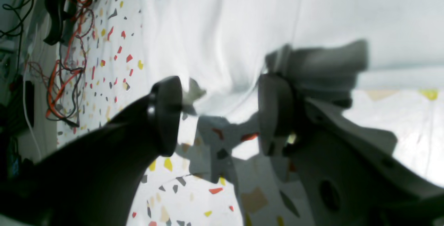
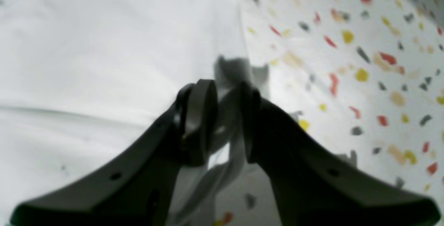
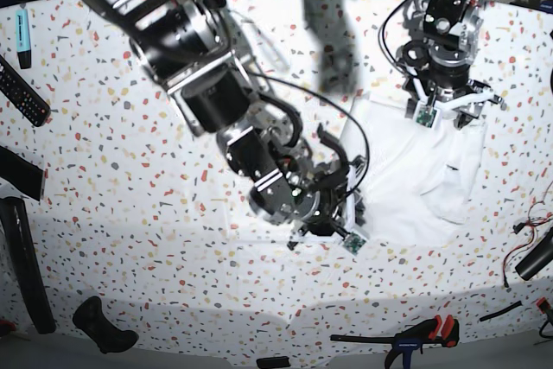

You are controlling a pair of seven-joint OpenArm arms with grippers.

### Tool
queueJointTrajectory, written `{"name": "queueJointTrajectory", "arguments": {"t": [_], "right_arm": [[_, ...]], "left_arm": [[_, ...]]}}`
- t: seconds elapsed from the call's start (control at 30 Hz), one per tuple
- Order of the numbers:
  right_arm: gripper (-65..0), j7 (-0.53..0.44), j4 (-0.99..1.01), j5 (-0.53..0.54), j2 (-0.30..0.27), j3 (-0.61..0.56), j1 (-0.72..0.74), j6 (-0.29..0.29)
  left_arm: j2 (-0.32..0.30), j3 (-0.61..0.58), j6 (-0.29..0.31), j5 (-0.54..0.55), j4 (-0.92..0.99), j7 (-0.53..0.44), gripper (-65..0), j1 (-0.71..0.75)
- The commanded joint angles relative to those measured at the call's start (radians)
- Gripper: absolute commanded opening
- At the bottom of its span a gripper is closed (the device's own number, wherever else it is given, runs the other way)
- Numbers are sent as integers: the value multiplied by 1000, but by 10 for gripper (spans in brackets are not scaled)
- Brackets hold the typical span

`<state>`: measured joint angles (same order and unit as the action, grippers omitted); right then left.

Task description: Fold the T-shirt properly

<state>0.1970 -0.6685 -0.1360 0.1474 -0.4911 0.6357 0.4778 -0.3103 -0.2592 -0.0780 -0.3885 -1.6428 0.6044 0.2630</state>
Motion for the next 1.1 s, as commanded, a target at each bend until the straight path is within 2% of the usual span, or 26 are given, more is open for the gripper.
{"name": "queueJointTrajectory", "arguments": {"t": [0.0, 0.07, 0.17, 0.3, 0.47, 0.57, 0.7, 0.77, 0.9, 1.07], "right_arm": [[-486, 18, 8, -21, 10, 3, 29, -17], [-486, 44, 29, -17, 10, 2, 16, 10], [-486, 77, 25, 16, -30, -1, -13, 92], [-486, 146, -39, 137, -103, -1, -61, 172], [-486, 303, -243, 317, -199, -1, -161, 220], [-486, 367, -409, 393, -246, -1, -248, 220], [-486, 419, -622, 455, -282, 0, -375, 220], [-486, 447, -708, 458, -290, 0, -432, 220], [-486, 466, -823, 458, -312, 0, -515, 220], [-486, 454, -893, 458, -304, 7, -531, 220]], "left_arm": [[-15, 2, 3, -5, -6, 5, -311, 0], [-32, 2, 3, -4, -6, -28, -311, 0], [-85, 2, 3, -4, -6, -63, -311, -6], [-174, 2, 2, -2, -6, -96, -311, -24], [-246, 2, 0, 87, -6, -165, -311, -65], [-243, 2, 1, 137, -6, -170, -311, -91], [-211, 2, 25, 140, -6, -172, -311, -112], [-191, 2, 47, 140, -6, -173, -311, -117], [-149, 2, 53, 140, -6, -178, -311, -119], [-110, 2, 65, 140, -6, -190, -311, -122]]}}
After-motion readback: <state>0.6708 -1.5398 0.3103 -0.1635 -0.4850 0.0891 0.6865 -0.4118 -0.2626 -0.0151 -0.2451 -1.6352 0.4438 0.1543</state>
